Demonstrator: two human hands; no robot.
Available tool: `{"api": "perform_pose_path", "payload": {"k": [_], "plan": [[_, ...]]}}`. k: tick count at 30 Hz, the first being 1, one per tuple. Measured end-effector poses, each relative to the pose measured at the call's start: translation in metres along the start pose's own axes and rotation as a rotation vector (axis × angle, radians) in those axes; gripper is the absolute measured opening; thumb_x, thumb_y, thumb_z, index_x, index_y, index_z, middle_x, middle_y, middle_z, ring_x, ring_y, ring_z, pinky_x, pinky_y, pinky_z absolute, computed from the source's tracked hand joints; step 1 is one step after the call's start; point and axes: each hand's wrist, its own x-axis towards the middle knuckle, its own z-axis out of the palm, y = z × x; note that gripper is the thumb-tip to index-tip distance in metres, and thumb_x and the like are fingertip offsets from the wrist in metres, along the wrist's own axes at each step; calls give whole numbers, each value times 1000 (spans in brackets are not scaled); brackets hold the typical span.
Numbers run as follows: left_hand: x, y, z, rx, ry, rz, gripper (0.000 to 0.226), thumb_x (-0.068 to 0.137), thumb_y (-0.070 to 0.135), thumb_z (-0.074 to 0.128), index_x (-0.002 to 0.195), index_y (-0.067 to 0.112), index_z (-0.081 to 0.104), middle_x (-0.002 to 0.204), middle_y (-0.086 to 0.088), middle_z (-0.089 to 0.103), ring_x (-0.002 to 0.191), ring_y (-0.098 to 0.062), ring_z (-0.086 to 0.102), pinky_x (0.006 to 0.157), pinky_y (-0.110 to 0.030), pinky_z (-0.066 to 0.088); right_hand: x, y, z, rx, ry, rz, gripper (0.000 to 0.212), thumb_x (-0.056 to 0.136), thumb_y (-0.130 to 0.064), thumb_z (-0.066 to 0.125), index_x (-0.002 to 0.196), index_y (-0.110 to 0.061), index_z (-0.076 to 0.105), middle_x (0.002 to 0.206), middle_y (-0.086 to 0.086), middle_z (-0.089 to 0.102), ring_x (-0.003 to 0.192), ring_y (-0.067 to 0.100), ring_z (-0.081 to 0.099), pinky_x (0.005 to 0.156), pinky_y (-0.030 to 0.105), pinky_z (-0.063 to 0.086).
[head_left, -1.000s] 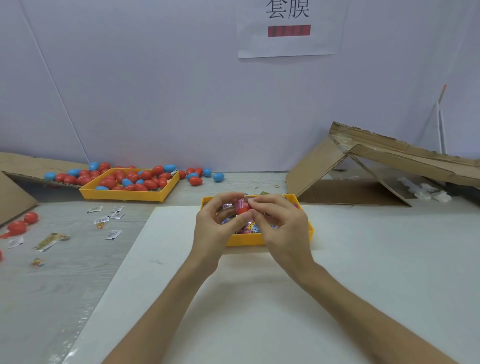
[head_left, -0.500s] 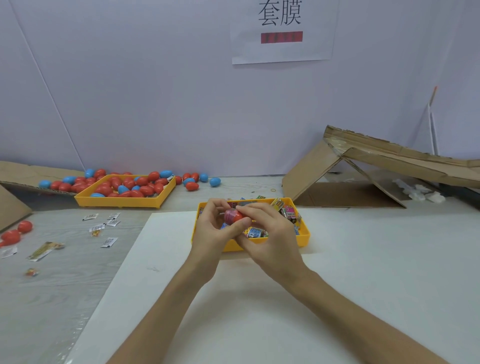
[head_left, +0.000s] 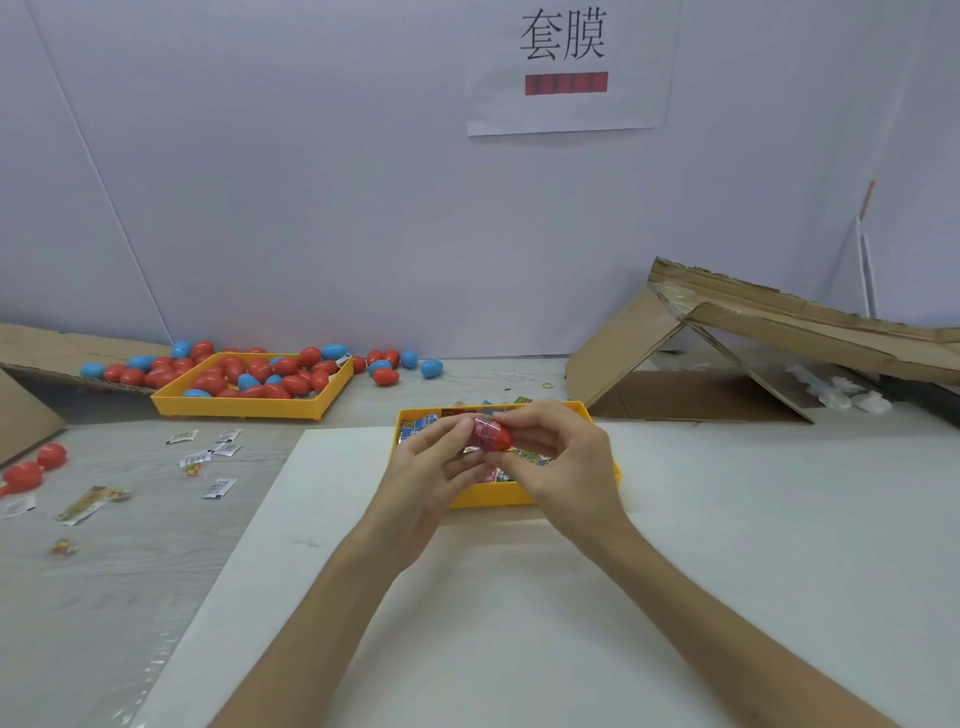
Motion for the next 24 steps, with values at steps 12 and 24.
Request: {"api": "perform_pose_path", "payload": {"k": [12, 24], "plan": [[0, -1, -1, -61, -29, 43, 27, 86, 17, 69, 105, -1, 67, 105, -15, 74, 101, -27, 72, 83, -30, 59, -1, 3, -2, -175, 20, -111, 27, 72, 7, 83, 88, -9, 69, 91, 1, 68, 92, 13, 68, 75, 35, 61], [-3, 3, 3, 20, 51, 100, 23, 77, 28, 75, 86, 8, 68, 91, -18, 72, 81, -26, 72, 74, -29, 61, 15, 5, -21, 147, -204, 306, 25, 85, -9, 78, 108, -17, 73, 95, -2, 73, 86, 18, 71, 74, 29, 57]]}}
